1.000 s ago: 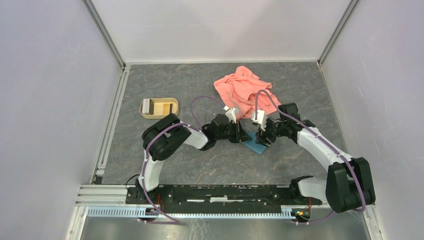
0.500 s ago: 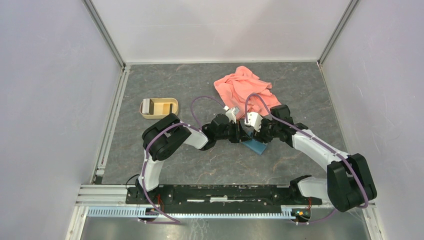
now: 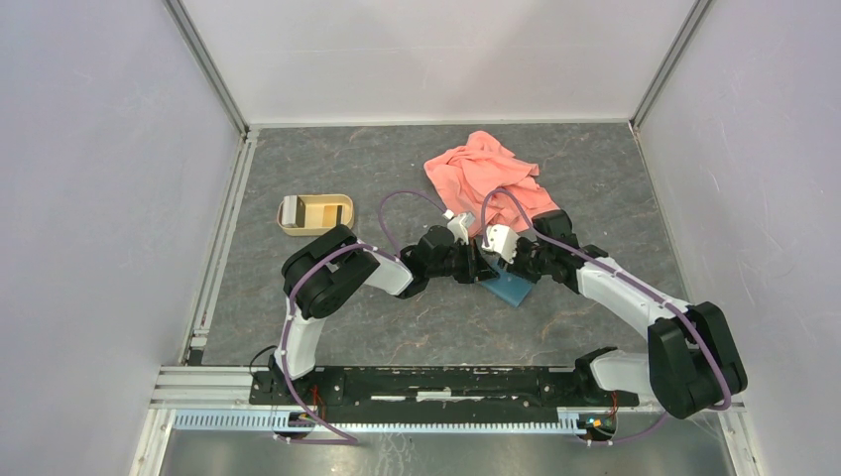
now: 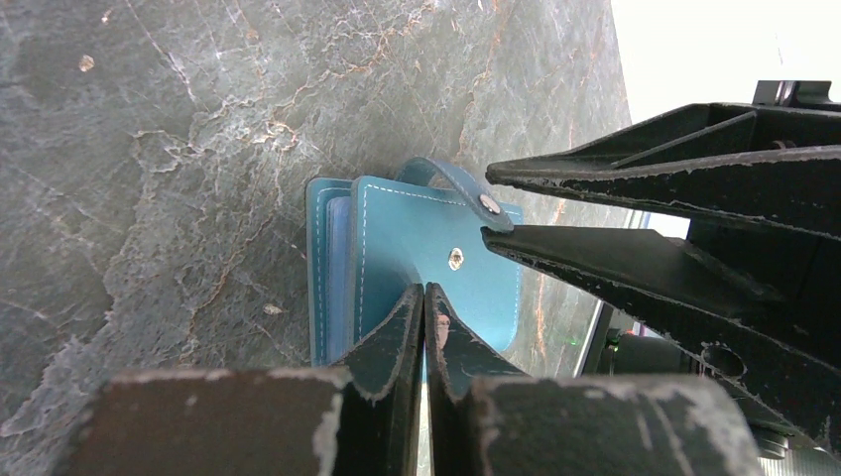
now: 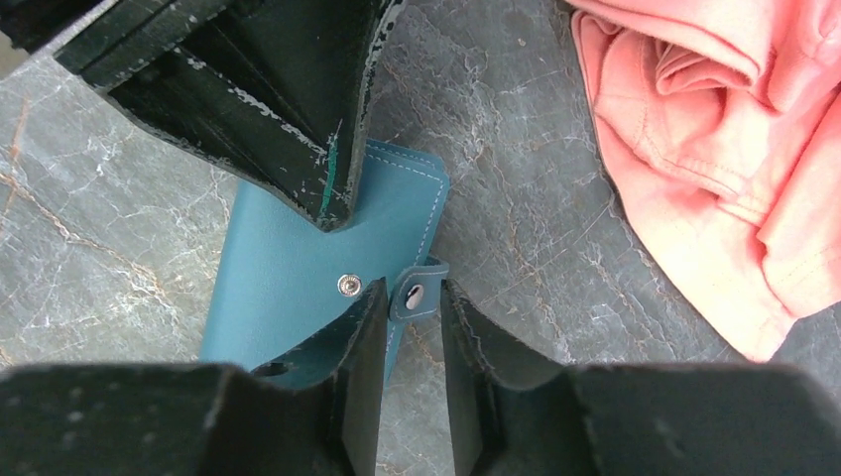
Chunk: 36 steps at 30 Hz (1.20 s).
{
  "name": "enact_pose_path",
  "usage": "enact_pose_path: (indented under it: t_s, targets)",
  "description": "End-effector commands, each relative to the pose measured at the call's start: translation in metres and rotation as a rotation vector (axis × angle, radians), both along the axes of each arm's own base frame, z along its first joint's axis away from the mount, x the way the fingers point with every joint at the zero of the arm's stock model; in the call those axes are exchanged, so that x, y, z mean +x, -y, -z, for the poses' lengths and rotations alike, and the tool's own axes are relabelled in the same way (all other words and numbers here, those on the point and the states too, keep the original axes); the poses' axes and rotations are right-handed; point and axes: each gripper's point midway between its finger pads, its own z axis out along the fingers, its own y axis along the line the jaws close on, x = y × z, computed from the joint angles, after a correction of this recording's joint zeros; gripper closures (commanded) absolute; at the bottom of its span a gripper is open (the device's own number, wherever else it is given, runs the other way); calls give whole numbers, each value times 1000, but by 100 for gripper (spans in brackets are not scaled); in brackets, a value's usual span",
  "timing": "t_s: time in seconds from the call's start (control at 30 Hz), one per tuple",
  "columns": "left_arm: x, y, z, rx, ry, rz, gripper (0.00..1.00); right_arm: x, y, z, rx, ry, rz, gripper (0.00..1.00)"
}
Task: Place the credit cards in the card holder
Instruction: Close the card holder at the center of the board.
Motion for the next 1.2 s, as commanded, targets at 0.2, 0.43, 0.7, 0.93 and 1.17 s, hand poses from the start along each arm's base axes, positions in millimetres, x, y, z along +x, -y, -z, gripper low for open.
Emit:
enact_pose_path:
  t_s: [0.2,0.43,0.7,0.93,1.17]
  targets:
    - [3,-15,29,91,-54,-39,90,3,-4,-17,47,29,41,96]
    - [4,-16,29,94,-53,-45,90,-5,-12,-12,78,-52,19,100]
    - [4,-16,29,95,-54,-43,90,-18,-11,-2,89,-145,6,100]
    - [4,-16,29,98,-53,-47,90,-24,-11,8,79,-210,-13,100]
    - [4,-16,30,98,-56,-45,90,-21,-6,12,51,-194,6,100]
